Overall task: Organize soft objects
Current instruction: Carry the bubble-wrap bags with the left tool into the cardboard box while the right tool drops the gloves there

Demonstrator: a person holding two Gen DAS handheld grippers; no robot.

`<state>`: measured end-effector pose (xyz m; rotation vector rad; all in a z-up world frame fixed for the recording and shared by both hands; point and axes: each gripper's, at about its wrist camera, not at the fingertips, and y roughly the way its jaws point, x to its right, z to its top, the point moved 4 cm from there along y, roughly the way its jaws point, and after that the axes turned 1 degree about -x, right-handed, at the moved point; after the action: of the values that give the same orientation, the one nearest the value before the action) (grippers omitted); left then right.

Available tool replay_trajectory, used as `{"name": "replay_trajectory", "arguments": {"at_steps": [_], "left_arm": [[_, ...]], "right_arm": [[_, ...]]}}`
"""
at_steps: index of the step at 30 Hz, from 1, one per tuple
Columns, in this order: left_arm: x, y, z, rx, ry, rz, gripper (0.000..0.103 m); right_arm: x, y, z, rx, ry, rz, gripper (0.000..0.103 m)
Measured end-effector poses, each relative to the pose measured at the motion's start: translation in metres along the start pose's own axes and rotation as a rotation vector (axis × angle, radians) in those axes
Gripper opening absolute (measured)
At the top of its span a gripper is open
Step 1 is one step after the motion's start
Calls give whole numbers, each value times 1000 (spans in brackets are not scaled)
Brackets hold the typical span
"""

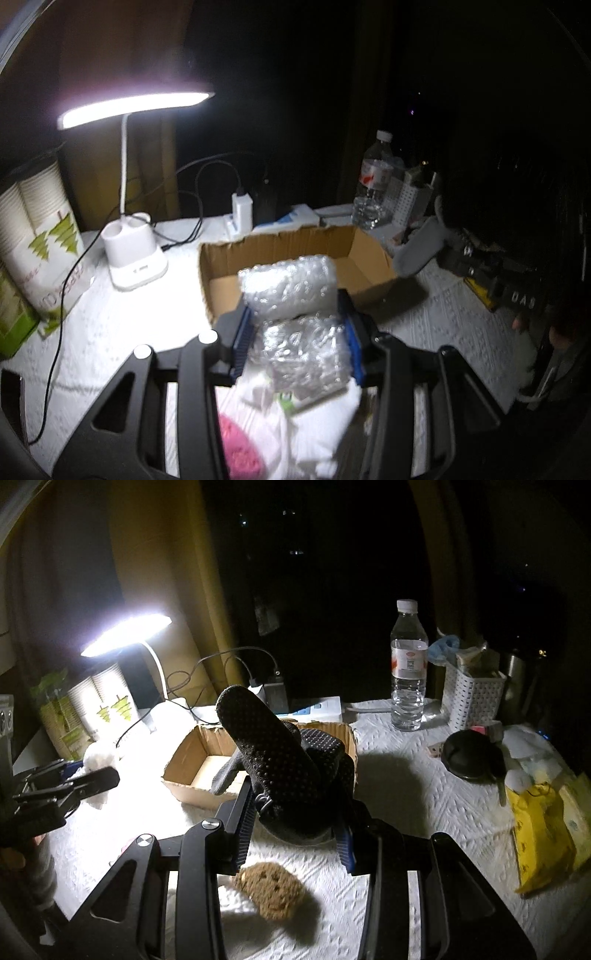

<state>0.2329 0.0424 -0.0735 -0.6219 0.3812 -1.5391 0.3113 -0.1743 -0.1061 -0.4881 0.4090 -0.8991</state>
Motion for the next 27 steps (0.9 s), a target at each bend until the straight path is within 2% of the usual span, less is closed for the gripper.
{"name": "replay_trajectory", "arguments": {"at_steps": [5, 13, 20, 21, 22, 23, 26, 27], "left_arm": [[5, 28, 13, -1, -10, 20, 43], [11, 87, 23, -39, -58, -16, 43], [15, 140, 14, -122, -91, -43, 44], [14, 146, 12, -145, -101, -52, 45], [14, 150, 11, -161, -108, -54, 46], [13, 151, 10, -167, -114, -52, 47], [11, 150, 10, -168, -128, -57, 70], [11, 147, 11, -162, -135, -63, 77]], "right_arm": [[9, 21, 7, -12, -3, 15, 40], [15, 63, 11, -44, -19, 22, 41], [23, 99, 5, -95, -30, 4, 41], [25, 104, 4, -106, -27, -3, 42], [27, 107, 3, -113, -25, -10, 46], [29, 109, 3, -119, -23, -16, 51], [30, 109, 5, -115, -24, -18, 62], [29, 107, 5, -109, -29, -23, 63]]}}
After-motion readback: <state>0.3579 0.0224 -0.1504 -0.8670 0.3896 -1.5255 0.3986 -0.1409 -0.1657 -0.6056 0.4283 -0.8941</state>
